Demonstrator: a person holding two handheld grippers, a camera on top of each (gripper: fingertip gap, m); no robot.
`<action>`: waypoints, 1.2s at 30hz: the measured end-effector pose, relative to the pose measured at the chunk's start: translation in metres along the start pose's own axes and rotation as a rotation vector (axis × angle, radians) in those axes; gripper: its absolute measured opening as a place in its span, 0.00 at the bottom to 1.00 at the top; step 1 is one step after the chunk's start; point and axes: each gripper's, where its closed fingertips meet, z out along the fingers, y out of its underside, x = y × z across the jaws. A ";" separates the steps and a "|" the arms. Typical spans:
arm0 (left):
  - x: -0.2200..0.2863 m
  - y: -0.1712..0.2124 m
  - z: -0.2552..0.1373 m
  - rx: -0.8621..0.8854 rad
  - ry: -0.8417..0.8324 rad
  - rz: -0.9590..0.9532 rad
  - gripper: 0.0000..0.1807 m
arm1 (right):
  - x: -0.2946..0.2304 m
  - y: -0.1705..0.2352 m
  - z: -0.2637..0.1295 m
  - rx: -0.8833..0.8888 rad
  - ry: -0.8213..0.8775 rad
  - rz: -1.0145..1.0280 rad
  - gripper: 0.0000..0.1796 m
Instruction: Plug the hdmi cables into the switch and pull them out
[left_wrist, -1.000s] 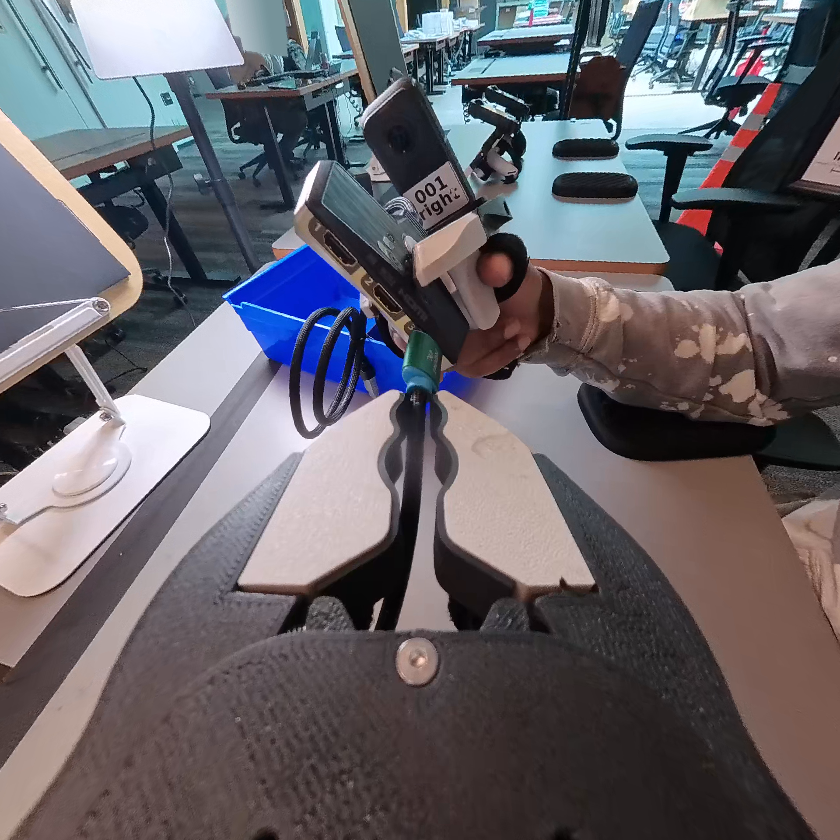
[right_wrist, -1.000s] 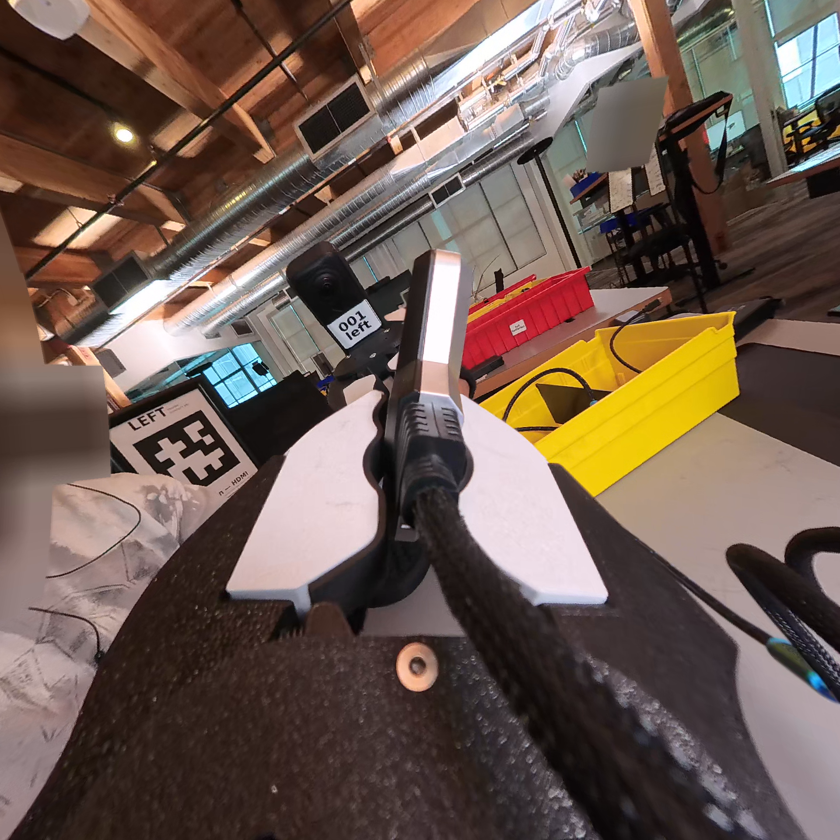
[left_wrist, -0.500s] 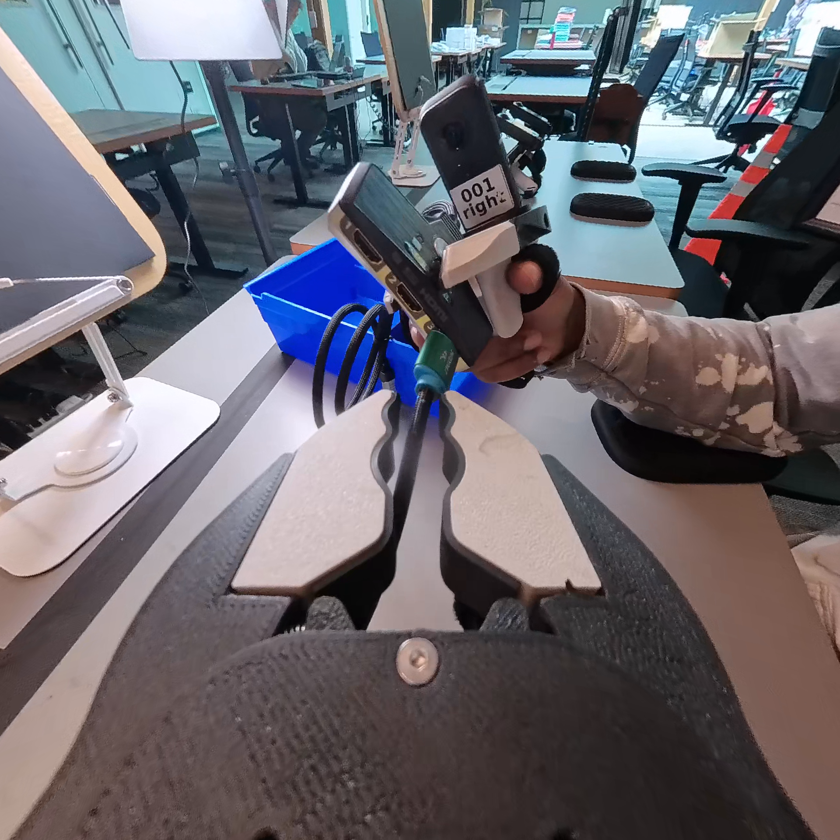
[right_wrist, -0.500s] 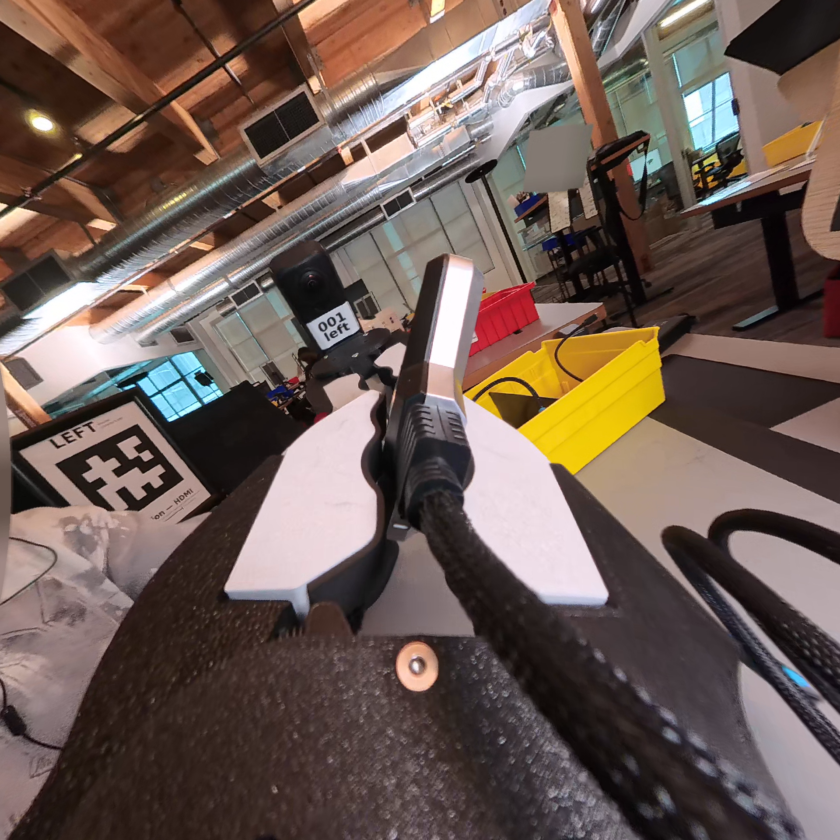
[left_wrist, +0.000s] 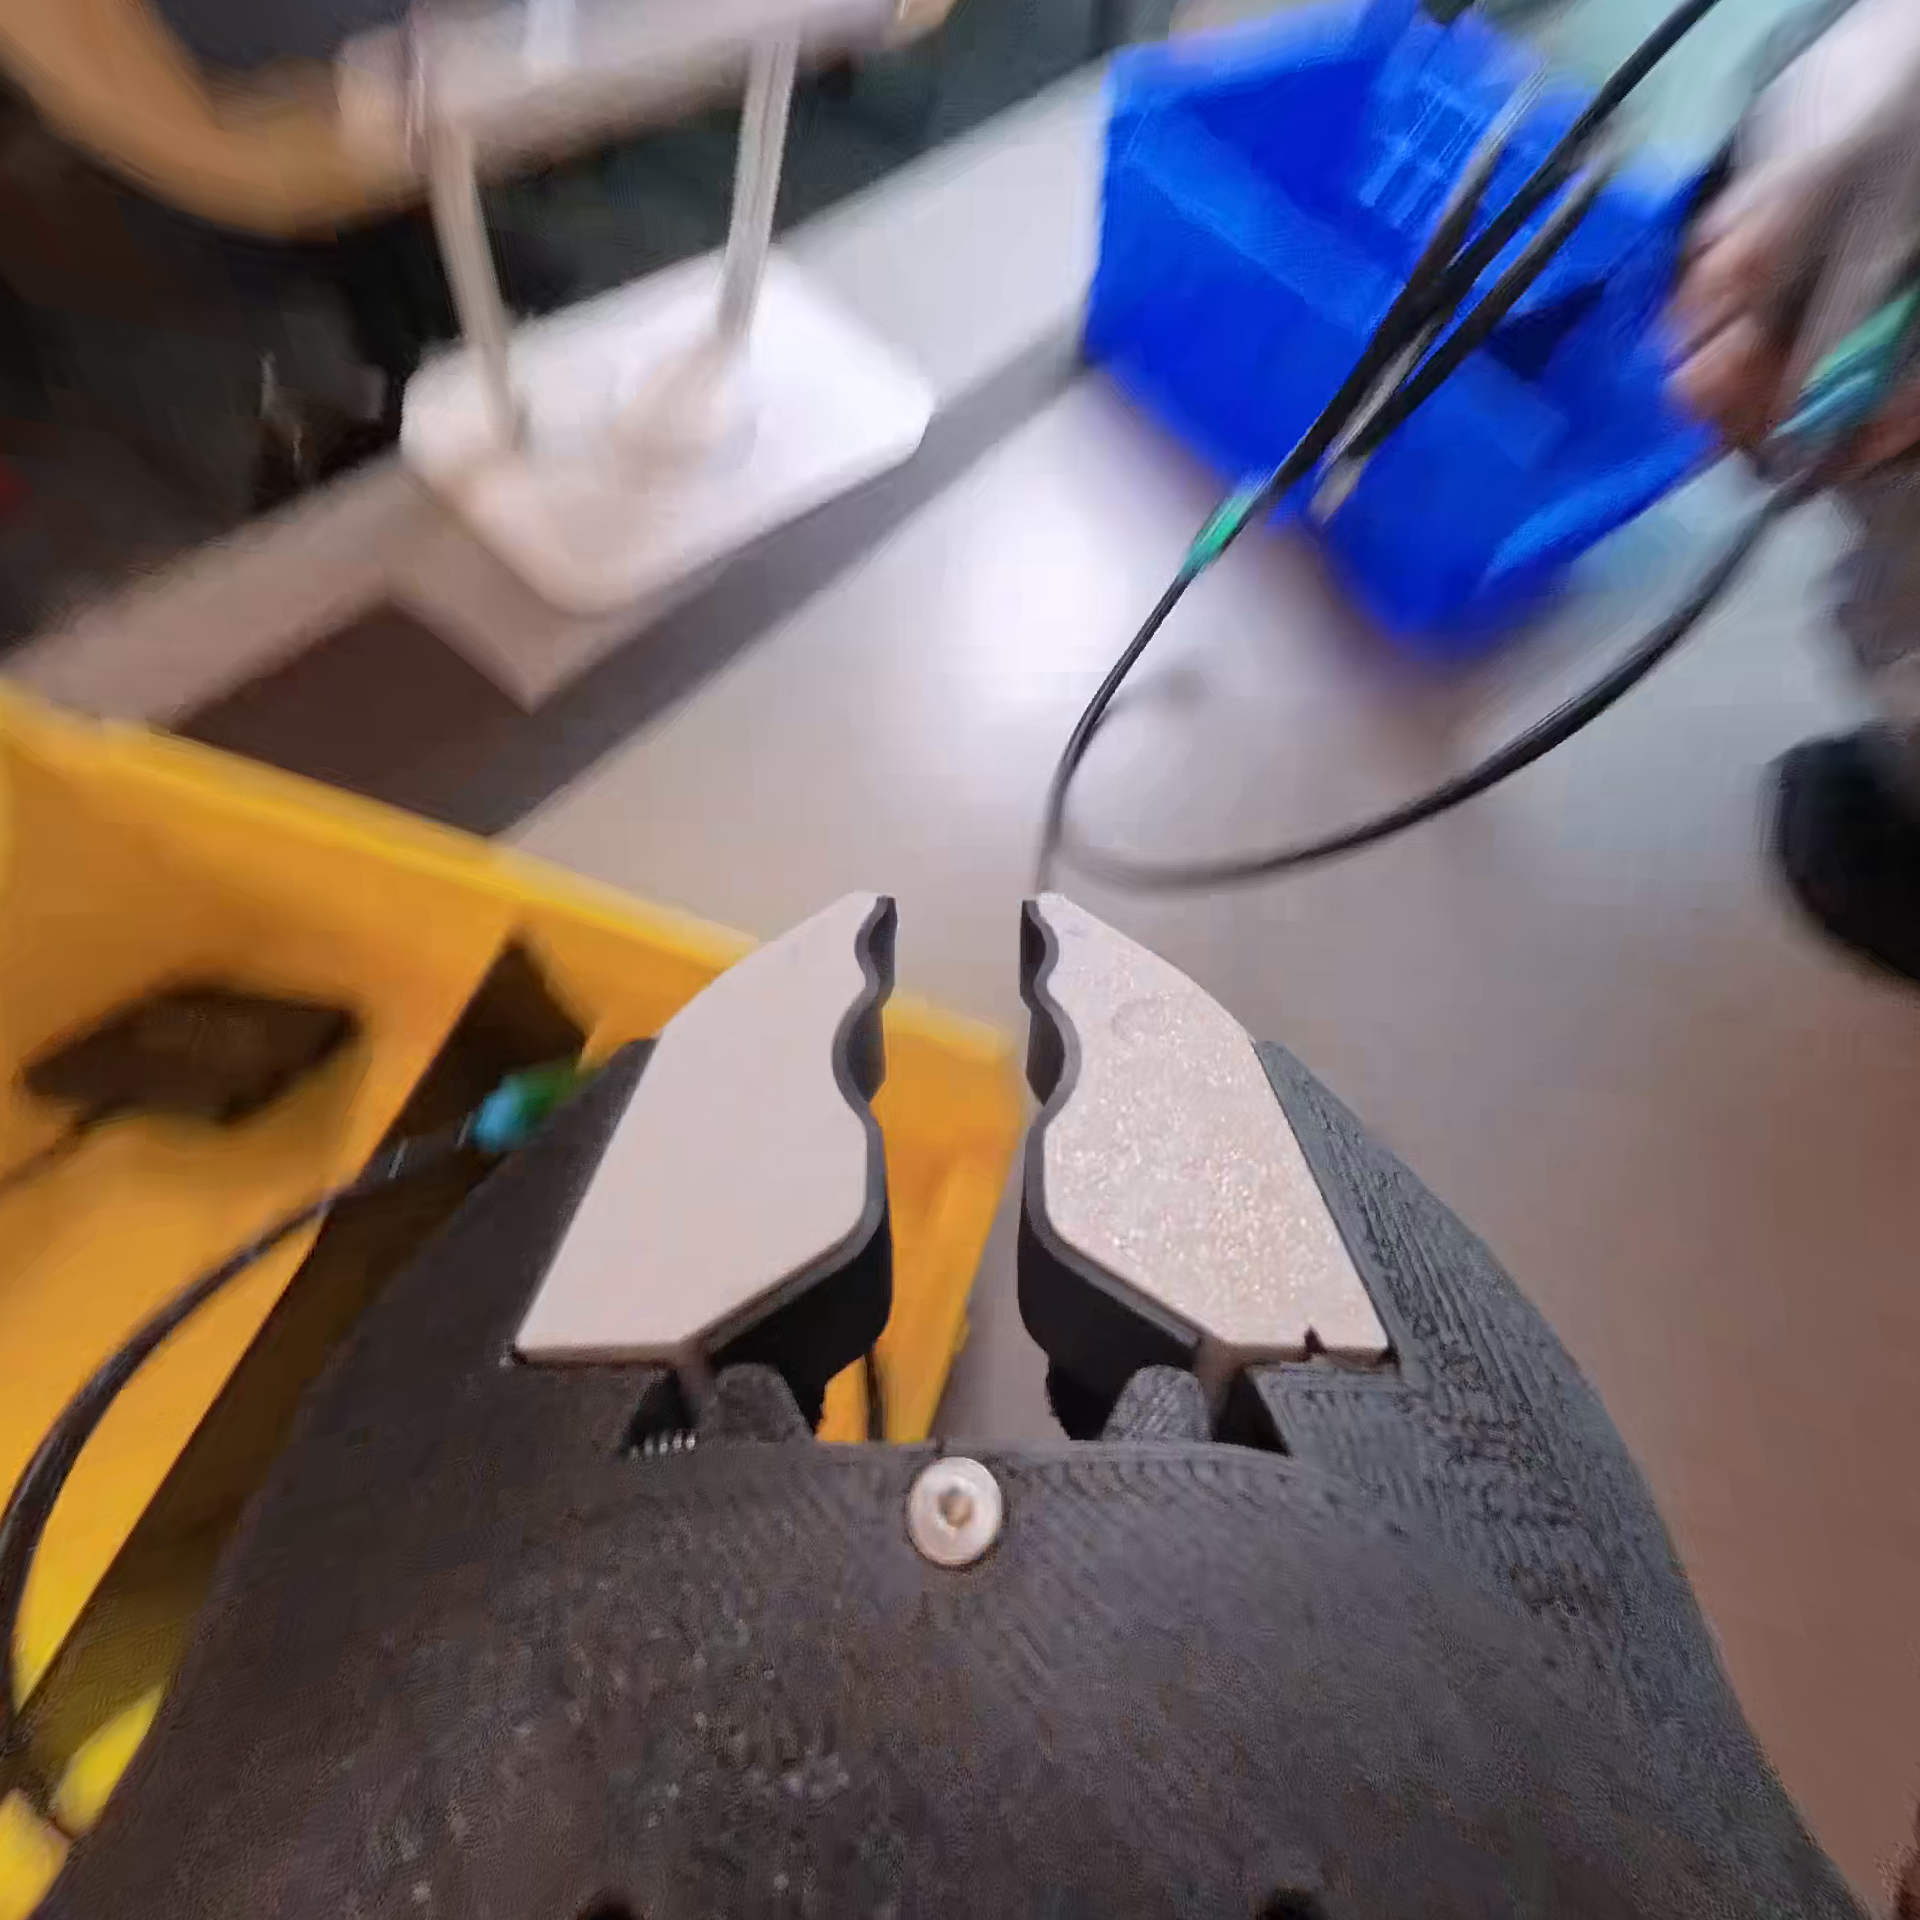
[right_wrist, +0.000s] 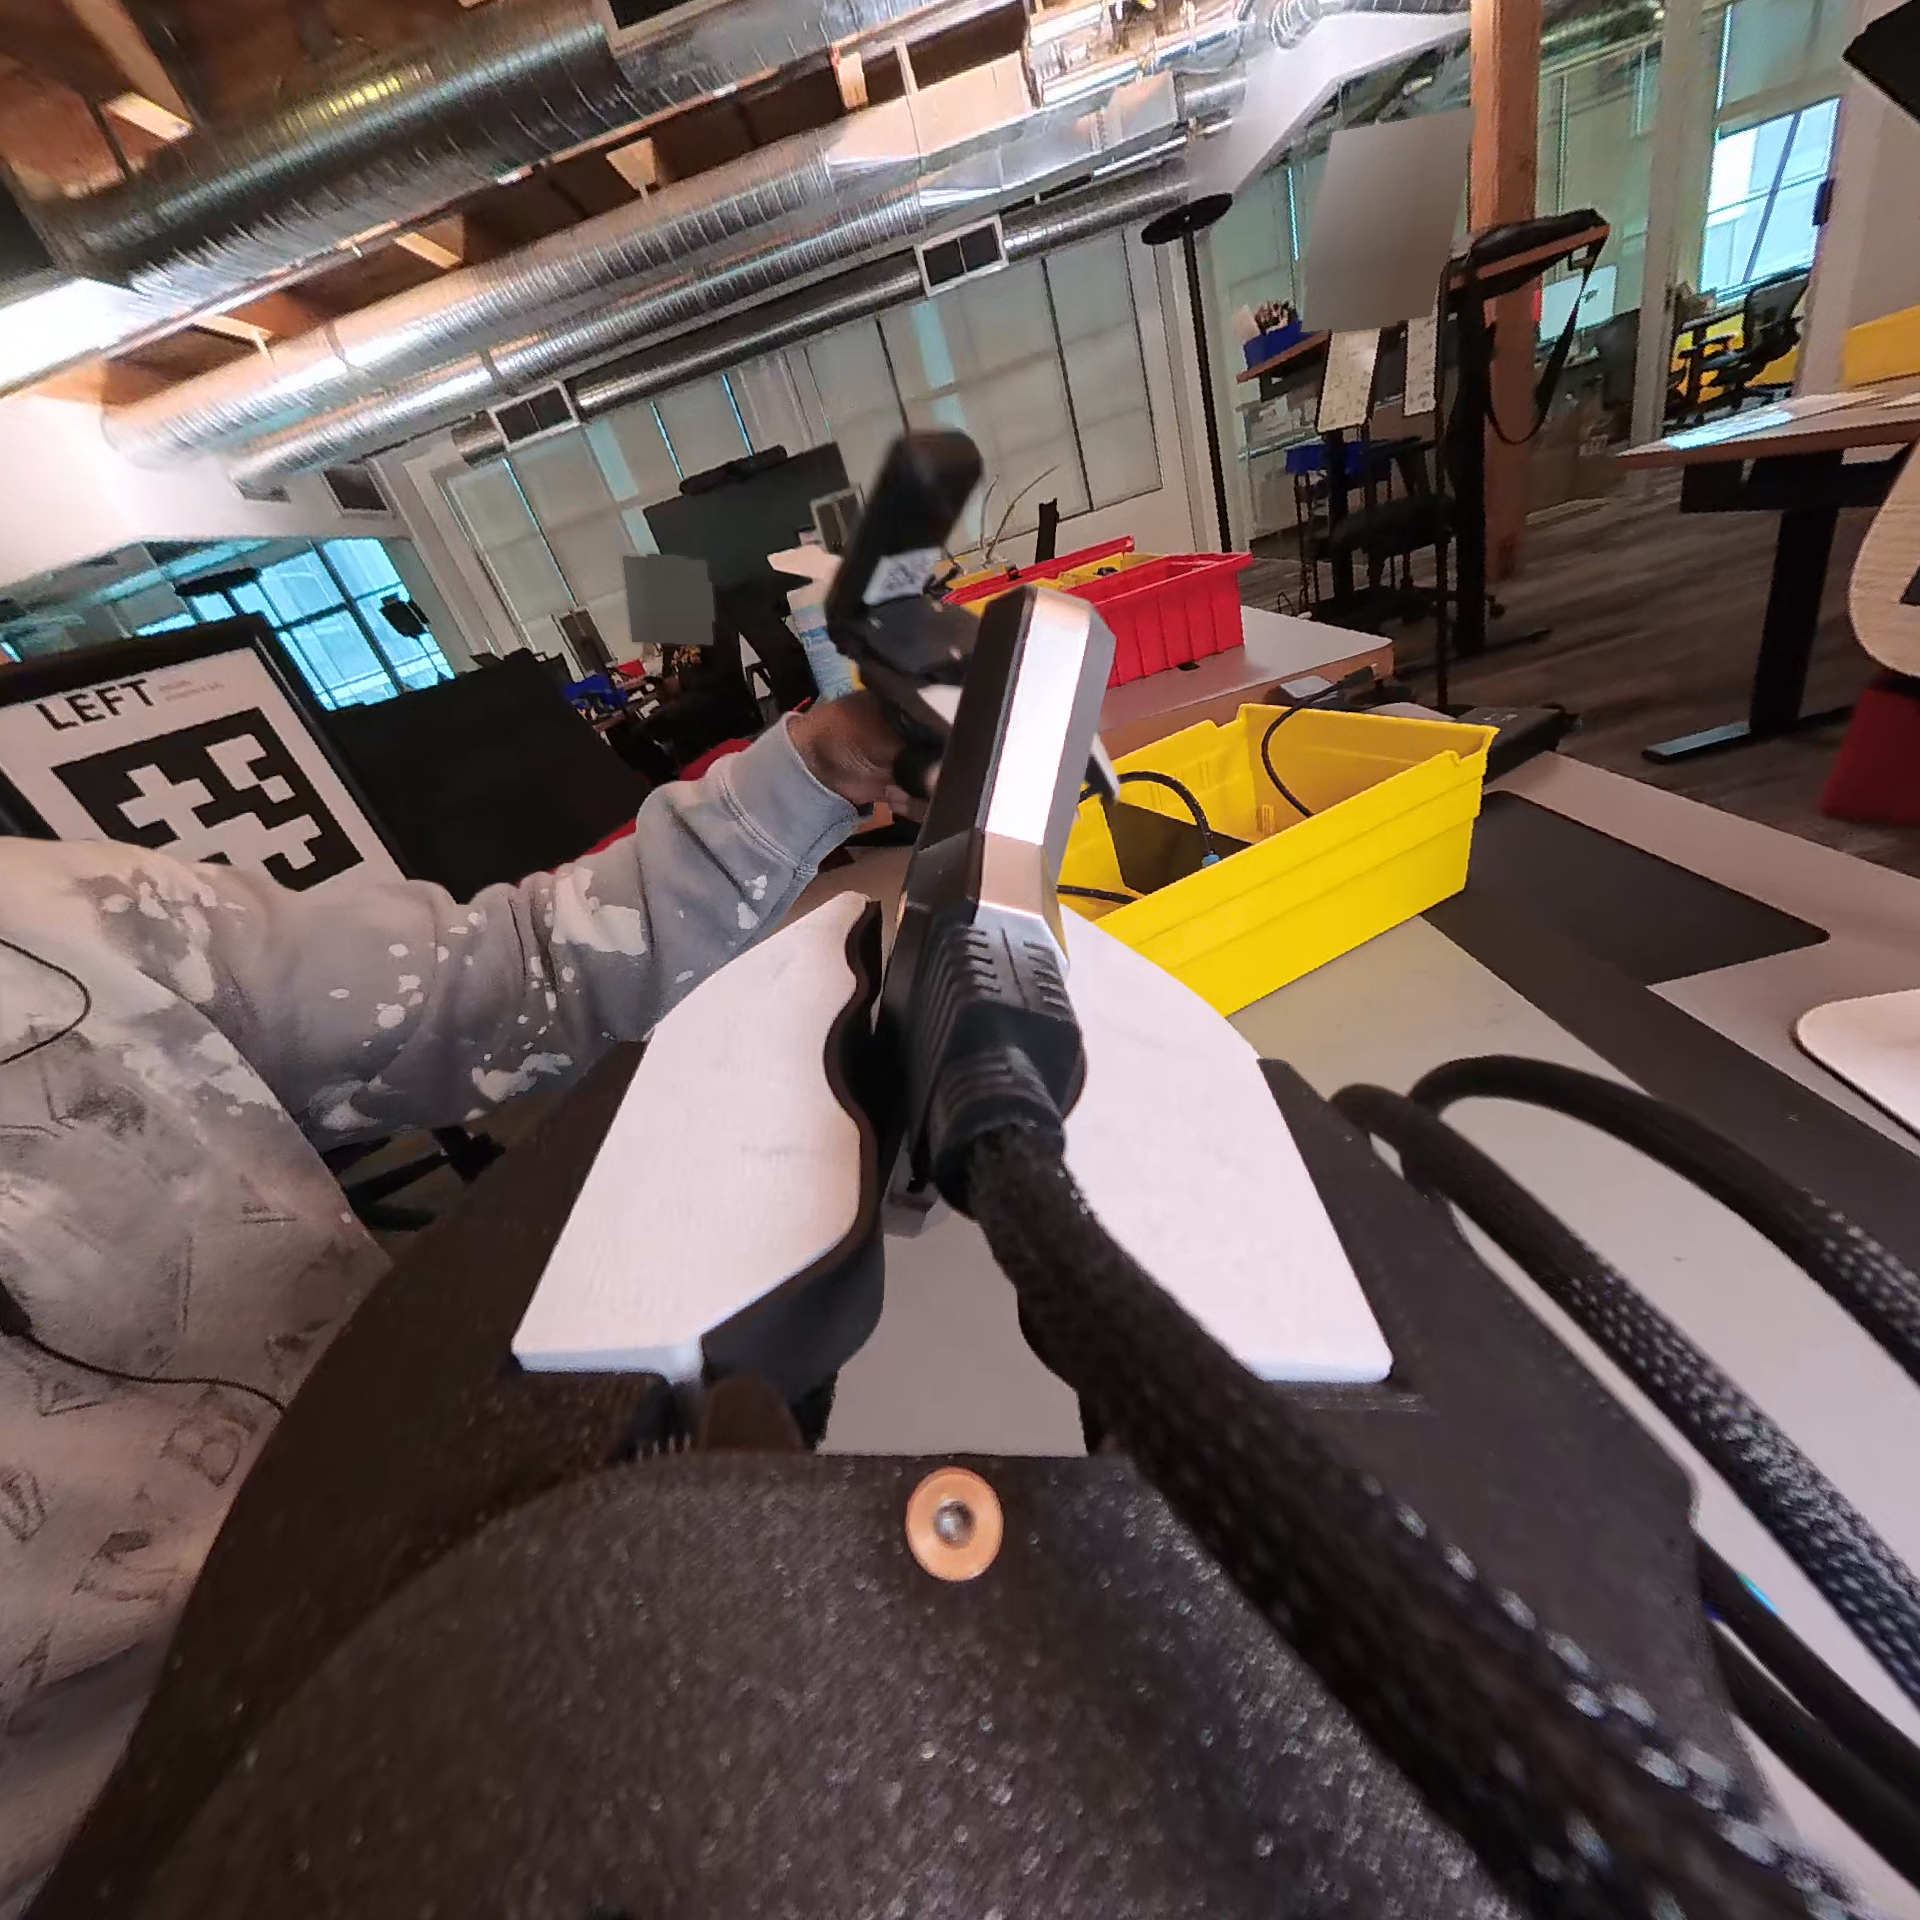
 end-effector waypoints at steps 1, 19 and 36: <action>-0.020 0.026 0.001 -0.114 -0.071 -0.018 0.14 | 0.000 0.000 0.000 0.004 -0.001 0.003 0.15; -0.113 0.067 0.033 0.214 0.134 -0.936 0.23 | -0.008 -0.003 0.003 0.019 -0.034 0.003 0.15; 0.011 -0.088 -0.060 0.654 0.218 -0.297 0.08 | -0.015 -0.017 -0.001 0.115 -0.089 0.004 0.15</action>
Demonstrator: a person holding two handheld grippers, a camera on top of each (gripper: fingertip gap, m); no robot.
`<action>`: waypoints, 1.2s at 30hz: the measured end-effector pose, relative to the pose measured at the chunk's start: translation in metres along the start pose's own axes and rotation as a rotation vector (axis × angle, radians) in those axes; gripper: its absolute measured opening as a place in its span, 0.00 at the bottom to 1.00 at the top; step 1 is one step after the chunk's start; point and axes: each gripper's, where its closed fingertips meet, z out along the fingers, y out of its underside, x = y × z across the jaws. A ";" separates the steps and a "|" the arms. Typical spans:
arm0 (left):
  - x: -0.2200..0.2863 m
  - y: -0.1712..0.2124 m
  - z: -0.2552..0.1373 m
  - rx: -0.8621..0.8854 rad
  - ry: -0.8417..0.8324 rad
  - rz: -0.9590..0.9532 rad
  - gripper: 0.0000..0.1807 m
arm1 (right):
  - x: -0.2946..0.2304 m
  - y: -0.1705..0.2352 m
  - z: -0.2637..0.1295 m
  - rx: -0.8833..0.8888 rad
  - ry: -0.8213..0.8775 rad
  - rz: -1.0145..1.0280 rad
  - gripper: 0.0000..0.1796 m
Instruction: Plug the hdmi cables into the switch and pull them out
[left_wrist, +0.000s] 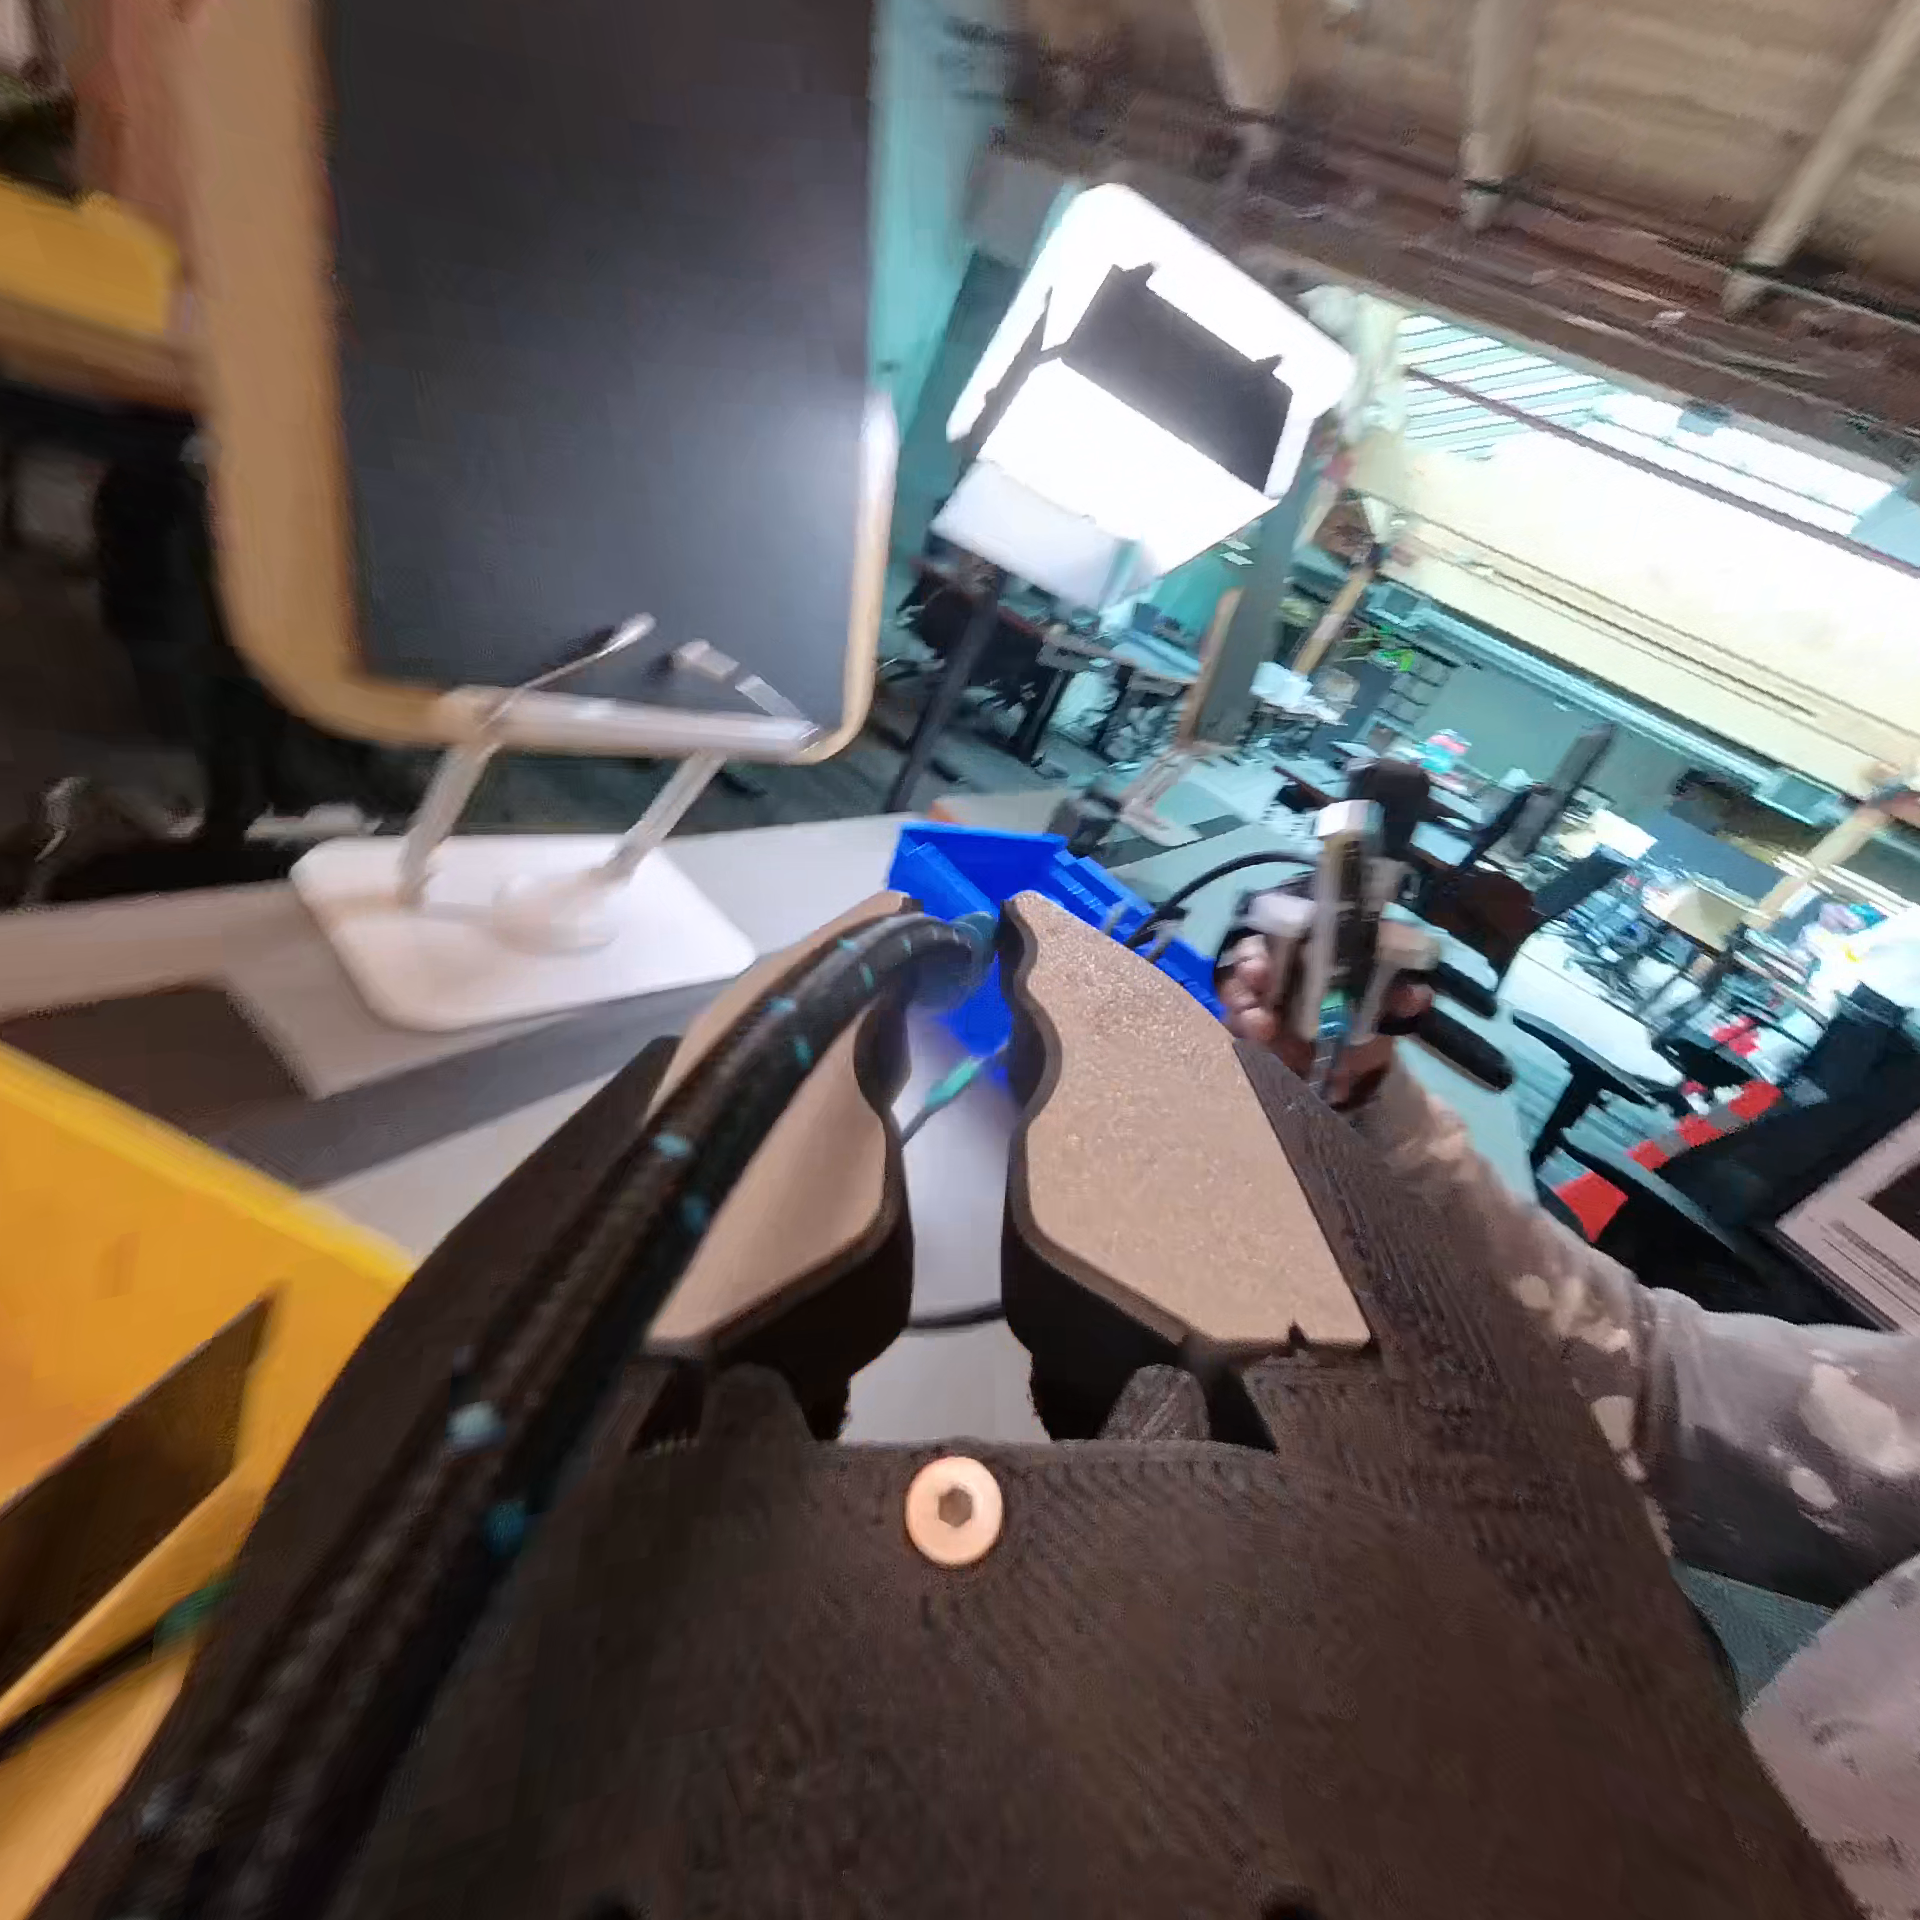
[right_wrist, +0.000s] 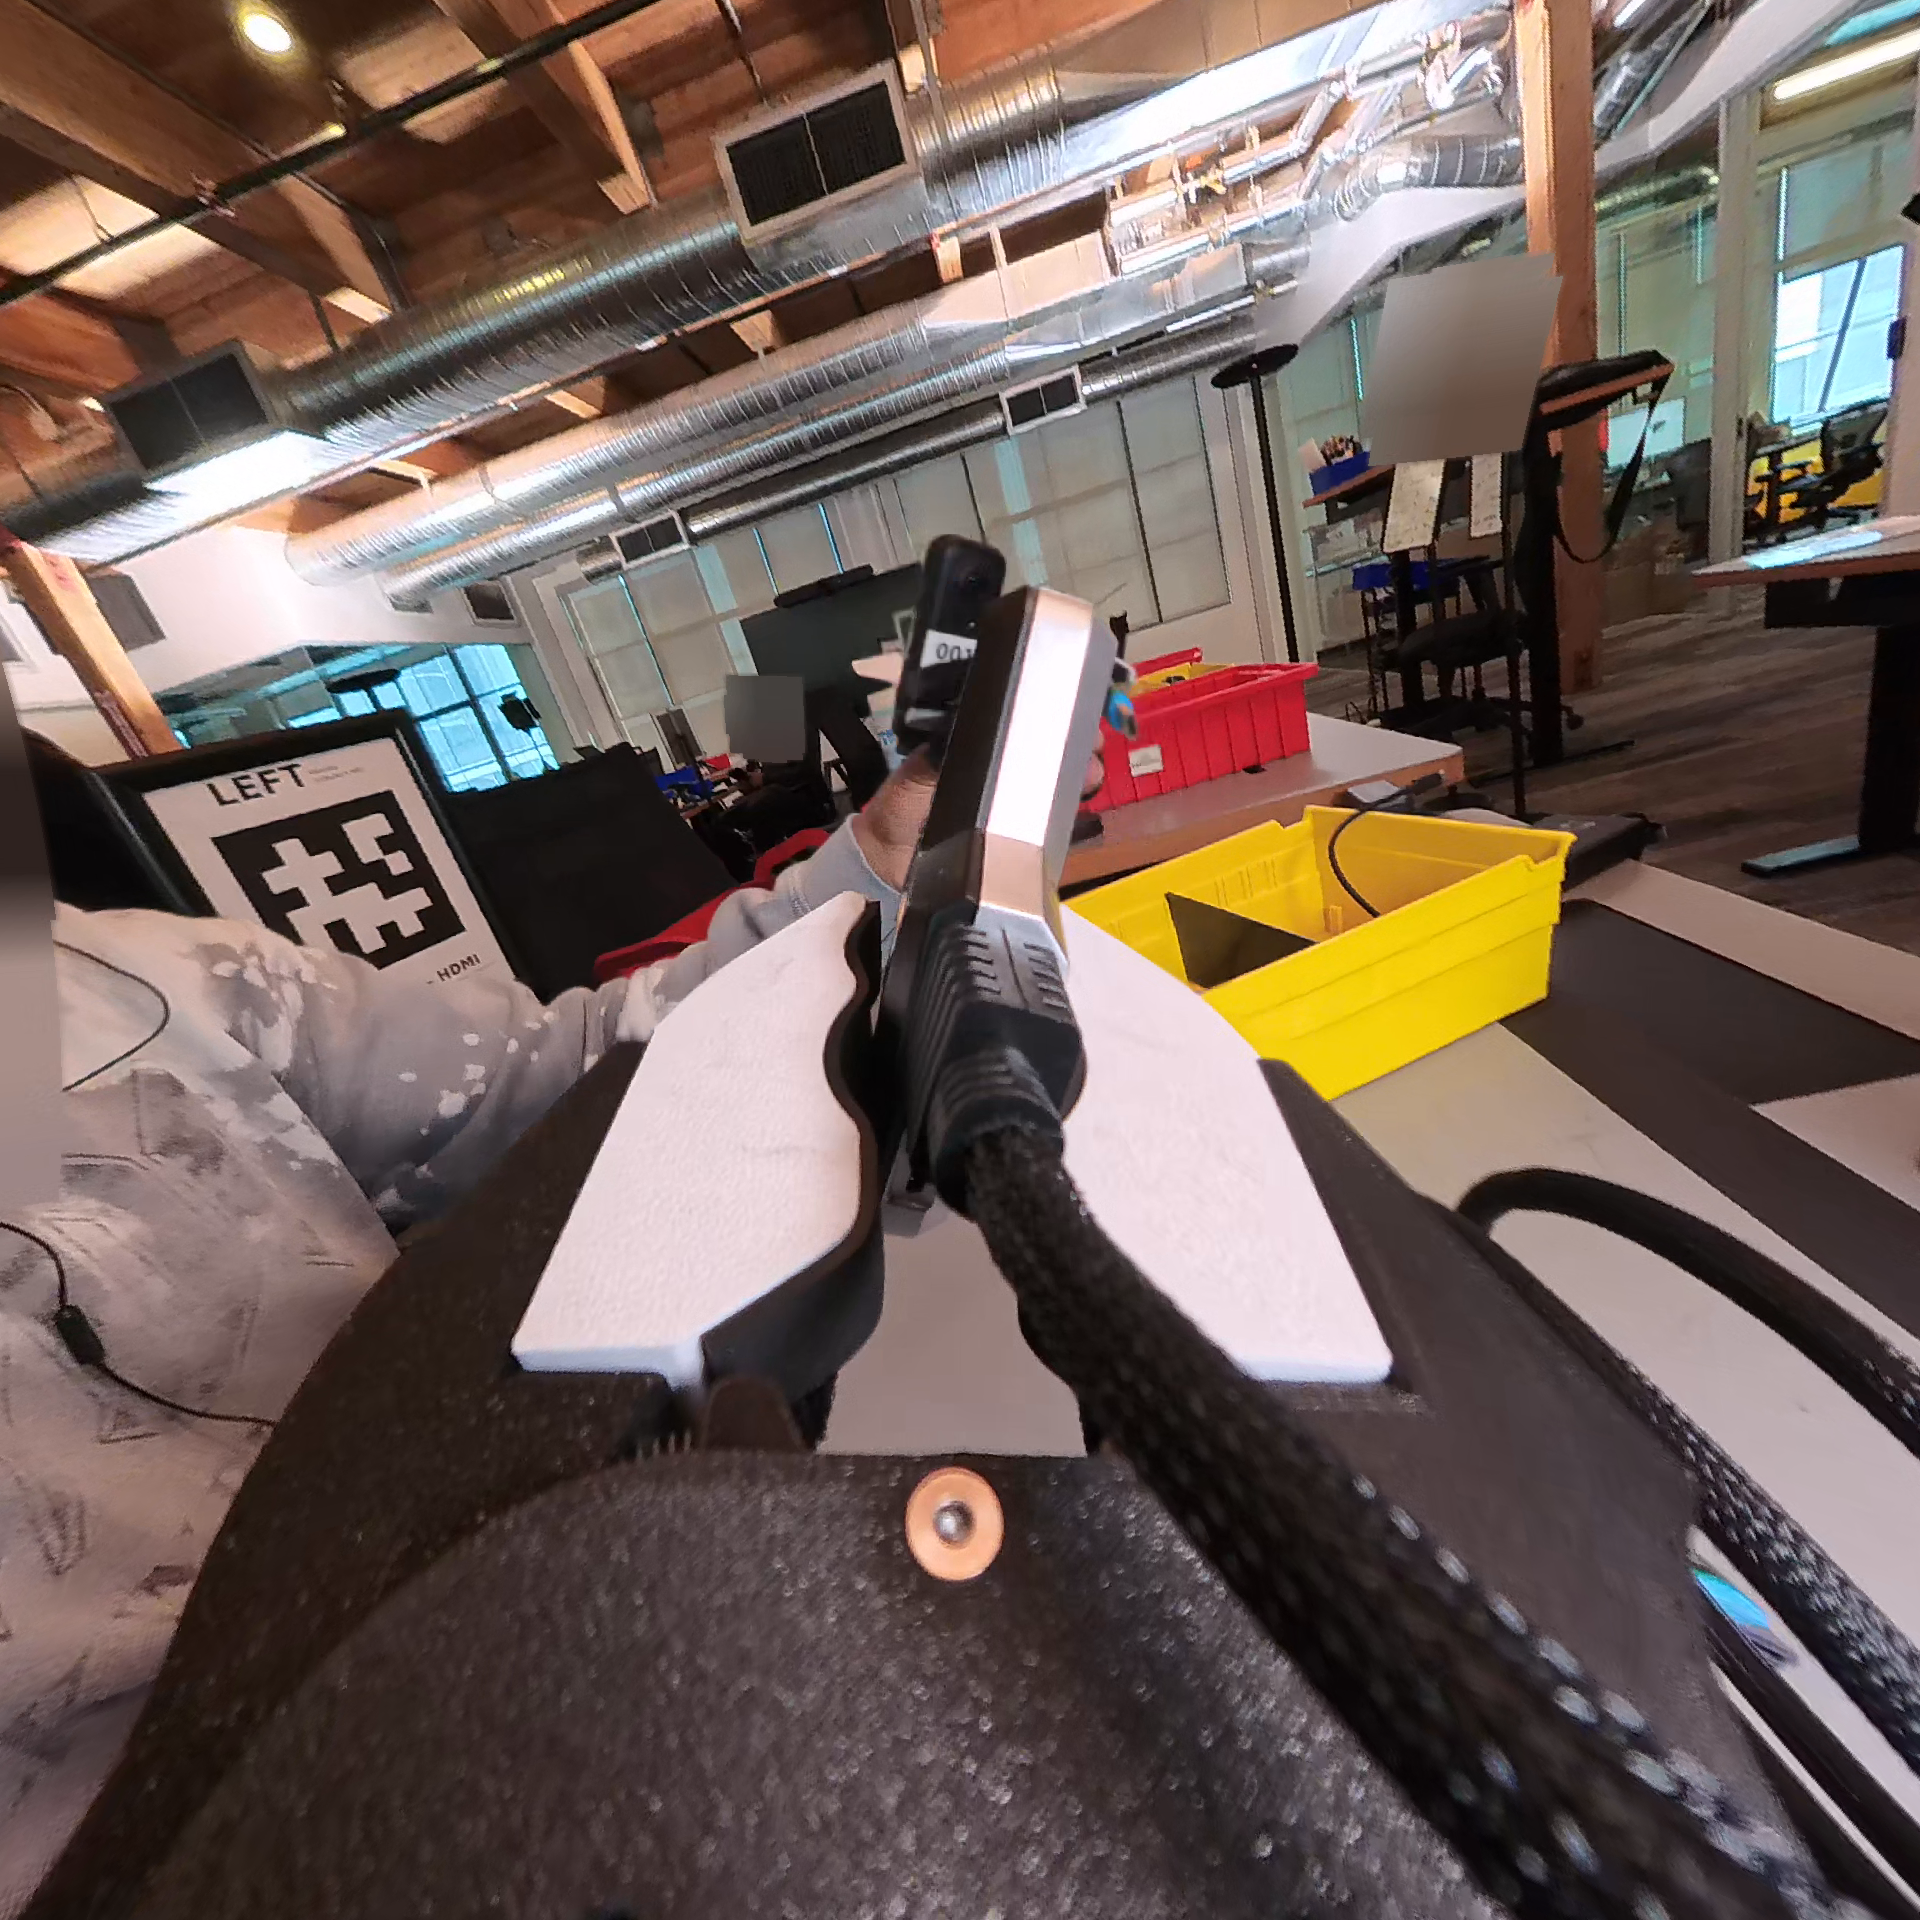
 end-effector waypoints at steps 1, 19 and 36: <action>0.023 -0.007 0.008 0.020 0.046 0.031 0.08 | -0.003 -0.001 0.001 0.012 -0.013 -0.004 0.14; 0.094 0.032 0.111 0.063 0.367 -0.104 0.08 | 0.015 0.025 0.016 -0.019 0.034 -0.033 0.14; 0.069 0.075 0.124 -0.098 0.405 -0.137 0.08 | 0.036 0.044 0.026 0.002 0.135 0.007 0.14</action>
